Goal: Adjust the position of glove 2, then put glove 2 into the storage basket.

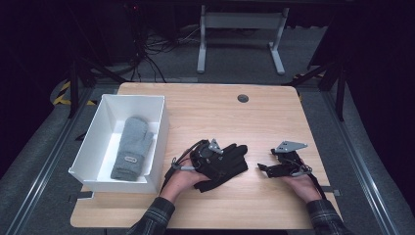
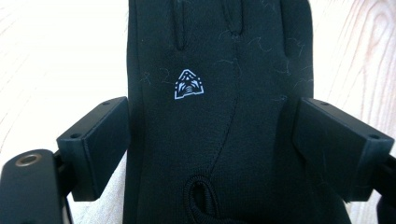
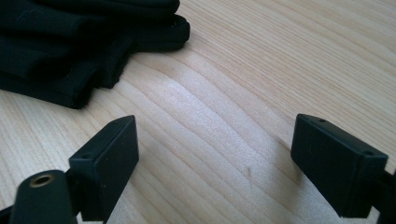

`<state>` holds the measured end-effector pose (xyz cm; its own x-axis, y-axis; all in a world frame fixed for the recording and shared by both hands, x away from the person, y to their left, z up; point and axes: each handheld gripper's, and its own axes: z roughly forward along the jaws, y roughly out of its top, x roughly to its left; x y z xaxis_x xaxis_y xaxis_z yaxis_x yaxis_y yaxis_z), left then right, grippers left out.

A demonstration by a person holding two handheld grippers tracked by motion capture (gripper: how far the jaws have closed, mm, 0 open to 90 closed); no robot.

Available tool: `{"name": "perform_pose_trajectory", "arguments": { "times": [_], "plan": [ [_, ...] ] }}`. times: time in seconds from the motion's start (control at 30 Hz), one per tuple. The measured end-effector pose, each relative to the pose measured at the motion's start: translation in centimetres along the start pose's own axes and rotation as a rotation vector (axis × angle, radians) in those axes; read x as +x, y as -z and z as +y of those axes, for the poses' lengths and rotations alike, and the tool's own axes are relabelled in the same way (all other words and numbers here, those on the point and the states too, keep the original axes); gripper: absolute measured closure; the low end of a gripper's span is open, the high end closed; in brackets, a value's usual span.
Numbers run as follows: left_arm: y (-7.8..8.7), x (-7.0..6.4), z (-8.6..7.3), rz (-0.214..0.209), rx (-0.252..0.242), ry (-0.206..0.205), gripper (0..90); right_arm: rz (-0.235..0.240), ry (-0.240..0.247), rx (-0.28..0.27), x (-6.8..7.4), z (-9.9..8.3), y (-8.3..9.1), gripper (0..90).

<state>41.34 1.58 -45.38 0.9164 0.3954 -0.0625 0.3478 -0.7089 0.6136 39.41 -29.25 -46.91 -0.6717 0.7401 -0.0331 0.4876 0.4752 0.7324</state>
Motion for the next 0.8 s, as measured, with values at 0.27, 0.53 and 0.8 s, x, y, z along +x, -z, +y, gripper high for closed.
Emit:
{"name": "perform_pose_trajectory", "arguments": {
  "times": [0.27, 0.53, 0.8],
  "plan": [
    [-0.6, 0.1, -0.3, -0.022, 0.000, 0.016, 13.7, -0.001, 0.000, 0.000, 0.0, 0.0, 0.0, 15.4],
    [0.1, -0.4, -0.1, -0.097, 0.018, -0.014, 51.3, -0.001, -0.001, -0.001, 0.0, 0.0, 0.0, 15.5],
    [0.8, -0.6, 0.3, -0.102, 0.032, 0.055, 66.9, -0.001, -0.001, 0.000, 0.0, 0.0, 0.0, 15.5]
  ]
}}
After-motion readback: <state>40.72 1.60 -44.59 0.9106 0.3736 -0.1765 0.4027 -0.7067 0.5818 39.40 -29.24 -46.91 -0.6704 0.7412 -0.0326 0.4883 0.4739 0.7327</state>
